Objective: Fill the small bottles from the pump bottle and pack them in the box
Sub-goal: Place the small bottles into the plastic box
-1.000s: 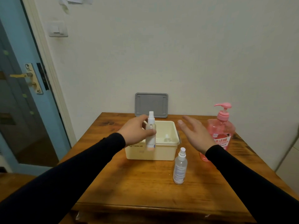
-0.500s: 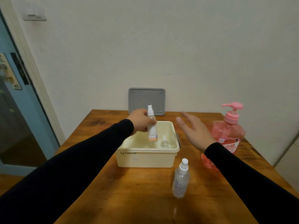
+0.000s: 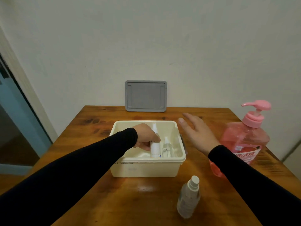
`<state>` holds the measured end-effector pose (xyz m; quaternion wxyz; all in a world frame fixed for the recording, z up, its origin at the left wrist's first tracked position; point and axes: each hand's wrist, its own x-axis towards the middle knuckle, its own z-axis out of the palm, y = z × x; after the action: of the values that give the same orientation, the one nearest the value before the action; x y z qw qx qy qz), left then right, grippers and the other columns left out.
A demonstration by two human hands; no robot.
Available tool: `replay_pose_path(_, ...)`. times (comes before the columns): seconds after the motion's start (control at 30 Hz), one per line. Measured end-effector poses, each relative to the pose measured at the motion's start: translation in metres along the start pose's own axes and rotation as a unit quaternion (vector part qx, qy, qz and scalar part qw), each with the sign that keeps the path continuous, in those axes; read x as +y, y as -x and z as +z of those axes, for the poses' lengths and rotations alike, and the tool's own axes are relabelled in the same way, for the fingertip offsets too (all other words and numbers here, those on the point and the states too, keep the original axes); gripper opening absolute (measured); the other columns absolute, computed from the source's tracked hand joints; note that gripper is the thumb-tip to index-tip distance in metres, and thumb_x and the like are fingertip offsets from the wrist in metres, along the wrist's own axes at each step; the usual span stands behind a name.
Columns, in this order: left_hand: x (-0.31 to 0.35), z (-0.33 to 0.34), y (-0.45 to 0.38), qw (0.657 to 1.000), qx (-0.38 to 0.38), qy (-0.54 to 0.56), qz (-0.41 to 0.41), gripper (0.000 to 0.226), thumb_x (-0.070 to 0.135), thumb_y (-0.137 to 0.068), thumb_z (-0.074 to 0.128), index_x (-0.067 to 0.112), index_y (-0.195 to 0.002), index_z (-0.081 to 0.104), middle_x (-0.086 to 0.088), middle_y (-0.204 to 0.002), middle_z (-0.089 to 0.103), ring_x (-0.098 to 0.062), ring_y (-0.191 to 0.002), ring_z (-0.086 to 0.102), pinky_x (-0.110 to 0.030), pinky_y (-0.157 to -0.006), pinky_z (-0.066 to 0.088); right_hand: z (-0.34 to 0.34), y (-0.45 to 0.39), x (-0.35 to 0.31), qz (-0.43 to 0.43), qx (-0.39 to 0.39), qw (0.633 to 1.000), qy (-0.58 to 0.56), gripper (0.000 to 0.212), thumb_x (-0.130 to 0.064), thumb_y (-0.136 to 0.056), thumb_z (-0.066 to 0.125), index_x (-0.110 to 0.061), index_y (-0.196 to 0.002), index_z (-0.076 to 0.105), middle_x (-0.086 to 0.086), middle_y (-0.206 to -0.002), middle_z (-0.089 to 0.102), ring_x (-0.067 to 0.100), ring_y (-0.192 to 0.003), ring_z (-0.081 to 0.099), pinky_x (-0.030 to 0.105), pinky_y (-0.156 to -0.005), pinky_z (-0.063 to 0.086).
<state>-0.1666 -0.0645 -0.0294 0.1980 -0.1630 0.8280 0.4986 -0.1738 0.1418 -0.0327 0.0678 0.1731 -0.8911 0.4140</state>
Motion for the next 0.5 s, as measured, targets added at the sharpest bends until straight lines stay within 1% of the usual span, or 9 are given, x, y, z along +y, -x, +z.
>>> replay_pose_path(0.1, -0.001, 0.003, -0.006, 0.999, -0.028, 0.009, -0.017, 0.021, 0.009, -0.084, 0.069, 0.002, -0.102, 0.061, -0.017, -0.102, 0.068, -0.026, -0.086, 0.069, -0.035, -0.069, 0.059, 0.004, -0.004, 0.004, -0.001, -0.002, 1.000, 0.002, 0.073, -0.069, -0.086, 0.032, -0.026, -0.144, 0.037, -0.002, -0.149, 0.038, 0.013, -0.136, 0.032, 0.030, -0.104, 0.026)
replay_pose_path(0.17, -0.002, 0.004, -0.011, 0.998, -0.043, 0.021, -0.028, 0.022, 0.006, -0.085, 0.067, 0.001, -0.105, 0.060, -0.018, -0.102, 0.068, -0.028, -0.088, 0.069, -0.039, -0.074, 0.058, 0.007, -0.007, 0.007, 0.001, -0.002, 1.000, -0.002, 0.072, -0.068, -0.087, 0.033, -0.025, -0.144, 0.038, -0.002, -0.149, 0.038, 0.012, -0.136, 0.032, 0.030, -0.105, 0.026)
replay_pose_path(0.23, -0.001, 0.006, -0.013, 0.997, -0.057, 0.037, -0.041, 0.024, 0.004, -0.086, 0.065, -0.001, -0.108, 0.058, -0.020, -0.104, 0.067, -0.030, -0.091, 0.069, -0.043, -0.081, 0.056, 0.008, -0.008, 0.008, 0.006, -0.005, 1.000, -0.009, 0.075, -0.070, -0.084, 0.031, -0.026, -0.144, 0.038, -0.002, -0.149, 0.038, 0.013, -0.135, 0.033, 0.030, -0.104, 0.026)
replay_pose_path(0.3, 0.000, 0.007, -0.016, 0.994, -0.073, 0.054, -0.063, 0.028, 0.001, -0.087, 0.064, -0.002, -0.113, 0.056, -0.020, -0.107, 0.066, -0.031, -0.092, 0.068, -0.044, -0.083, 0.055, 0.009, -0.009, 0.009, 0.008, -0.006, 1.000, -0.015, 0.078, -0.072, -0.082, 0.030, -0.026, -0.144, 0.038, -0.002, -0.149, 0.038, 0.012, -0.135, 0.033, 0.029, -0.104, 0.027)
replay_pose_path(0.43, 0.002, 0.010, -0.022, 0.989, -0.099, 0.046, -0.098, 0.035, 0.000, -0.088, 0.062, -0.002, -0.121, 0.052, -0.023, -0.107, 0.065, -0.028, -0.072, 0.069, -0.042, -0.071, 0.057, 0.012, -0.012, 0.013, 0.008, -0.007, 1.000, -0.015, 0.078, -0.071, -0.082, 0.030, -0.025, -0.144, 0.038, -0.002, -0.149, 0.039, 0.012, -0.135, 0.033, 0.026, -0.101, 0.026)
replay_pose_path(0.5, 0.002, 0.012, -0.025, 0.989, -0.096, 0.033, -0.106, 0.038, 0.001, -0.090, 0.060, -0.005, -0.126, 0.048, -0.026, -0.112, 0.063, -0.029, -0.070, 0.069, -0.044, -0.069, 0.057, 0.013, -0.013, 0.014, 0.010, -0.009, 1.000, -0.016, 0.080, -0.072, -0.080, 0.030, -0.025, -0.144, 0.039, -0.002, -0.148, 0.039, 0.012, -0.135, 0.033, 0.027, -0.101, 0.026)
